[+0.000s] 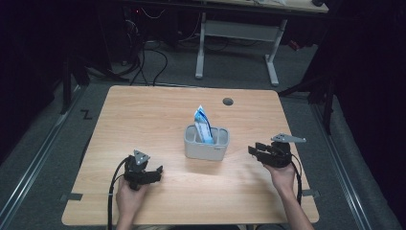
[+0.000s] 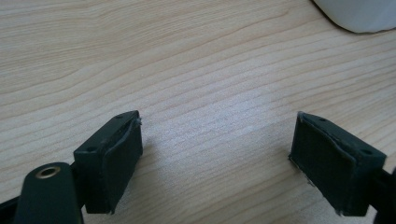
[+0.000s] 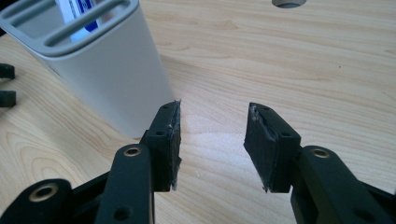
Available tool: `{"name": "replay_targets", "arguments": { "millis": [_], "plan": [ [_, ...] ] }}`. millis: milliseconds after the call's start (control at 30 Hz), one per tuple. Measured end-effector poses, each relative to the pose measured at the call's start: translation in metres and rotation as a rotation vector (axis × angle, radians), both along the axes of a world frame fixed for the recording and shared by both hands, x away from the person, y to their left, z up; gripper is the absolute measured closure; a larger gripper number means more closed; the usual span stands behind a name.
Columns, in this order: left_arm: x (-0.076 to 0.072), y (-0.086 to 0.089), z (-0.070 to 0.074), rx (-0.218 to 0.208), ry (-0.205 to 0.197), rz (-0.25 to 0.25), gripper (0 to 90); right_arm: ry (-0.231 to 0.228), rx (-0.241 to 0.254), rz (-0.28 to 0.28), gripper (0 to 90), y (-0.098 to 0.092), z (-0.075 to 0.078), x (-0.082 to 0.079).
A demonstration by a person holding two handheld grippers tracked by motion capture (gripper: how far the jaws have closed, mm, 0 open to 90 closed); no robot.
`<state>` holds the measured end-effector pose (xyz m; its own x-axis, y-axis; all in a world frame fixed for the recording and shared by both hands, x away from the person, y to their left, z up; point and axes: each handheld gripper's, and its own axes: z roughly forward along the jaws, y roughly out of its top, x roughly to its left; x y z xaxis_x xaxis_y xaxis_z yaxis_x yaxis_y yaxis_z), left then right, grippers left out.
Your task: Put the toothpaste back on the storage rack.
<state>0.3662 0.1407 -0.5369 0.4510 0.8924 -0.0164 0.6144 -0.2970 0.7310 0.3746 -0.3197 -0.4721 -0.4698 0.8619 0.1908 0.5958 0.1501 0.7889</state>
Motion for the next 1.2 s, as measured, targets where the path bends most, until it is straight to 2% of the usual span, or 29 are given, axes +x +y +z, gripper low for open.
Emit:
{"name": "replay_targets", "arguments": {
  "millis": [300,833,1200],
  "plan": [
    [0.0,0.0,0.0,0.0,0.0,0.0,16.9,0.015,-0.013,-0.007,55.6,0.002,-0.011,-0.001],
    [0.0,0.0,0.0,-0.001,0.001,-0.001,16.8,0.021,-0.109,0.004,55.4,0.019,-0.027,0.007],
    [0.0,0.0,0.0,-0.001,0.0,0.0,16.7,0.039,-0.118,-0.01,54.9,0.022,-0.043,0.008]
  ]
}}
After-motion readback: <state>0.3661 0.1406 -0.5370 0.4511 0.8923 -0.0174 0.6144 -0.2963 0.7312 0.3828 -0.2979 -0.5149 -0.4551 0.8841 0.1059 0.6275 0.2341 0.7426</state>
